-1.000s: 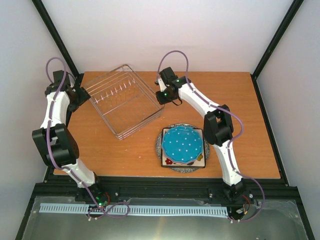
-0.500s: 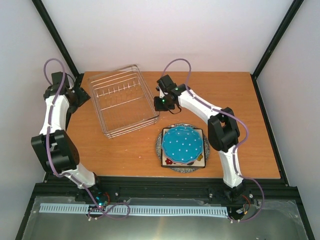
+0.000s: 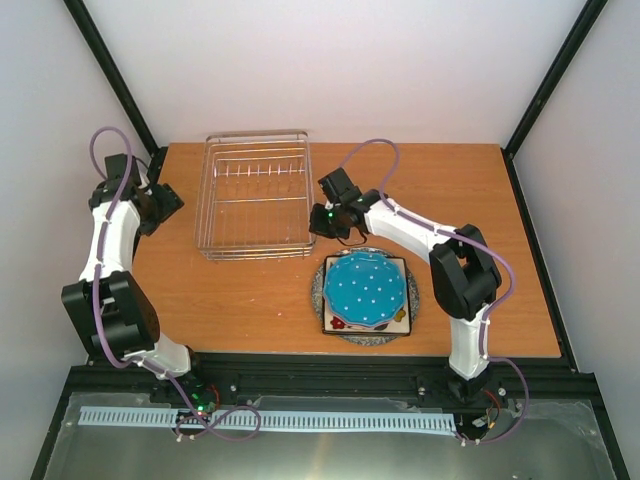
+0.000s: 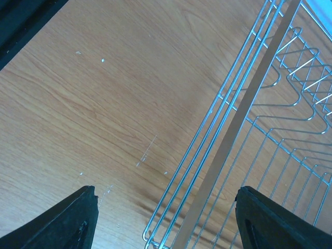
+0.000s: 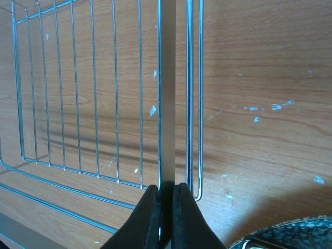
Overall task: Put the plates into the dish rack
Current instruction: Adjust the dish rack at the center of the board.
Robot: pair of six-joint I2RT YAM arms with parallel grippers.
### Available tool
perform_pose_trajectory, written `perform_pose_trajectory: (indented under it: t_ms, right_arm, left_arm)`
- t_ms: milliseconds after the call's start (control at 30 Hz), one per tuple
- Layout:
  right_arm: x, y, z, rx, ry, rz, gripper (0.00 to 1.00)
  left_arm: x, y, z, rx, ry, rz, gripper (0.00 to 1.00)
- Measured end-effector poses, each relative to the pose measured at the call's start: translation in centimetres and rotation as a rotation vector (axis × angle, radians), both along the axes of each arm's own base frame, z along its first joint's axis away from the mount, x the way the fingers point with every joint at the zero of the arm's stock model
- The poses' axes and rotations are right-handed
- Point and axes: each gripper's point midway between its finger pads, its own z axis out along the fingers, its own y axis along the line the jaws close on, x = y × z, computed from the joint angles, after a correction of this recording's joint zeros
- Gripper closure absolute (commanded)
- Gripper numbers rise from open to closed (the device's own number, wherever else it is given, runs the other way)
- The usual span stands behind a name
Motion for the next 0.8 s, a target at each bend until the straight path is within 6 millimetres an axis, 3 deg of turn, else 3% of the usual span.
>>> perform_pose_trajectory:
  t_ms: [400,600,800]
  right_arm:
    - [-1.1,1.4,0.1,0.038,0.025,0.004,0.90]
    - [-2.3,2.3,-0.2,0.039,0.061,0.041,0.71]
    - [-3.0,2.3,-0.2,0.012,0.055,0.067,0.62]
  left_arm:
    - [-0.3,-0.5,0.7,-0.010,-0.026,-0.013,0.27]
    - [-0.3,-0.7,1.0,-0.019,-0.037,-0.021,0.26]
    - [-0.4,-1.4,2.0,-0.037,-0.075,-0.041,0.26]
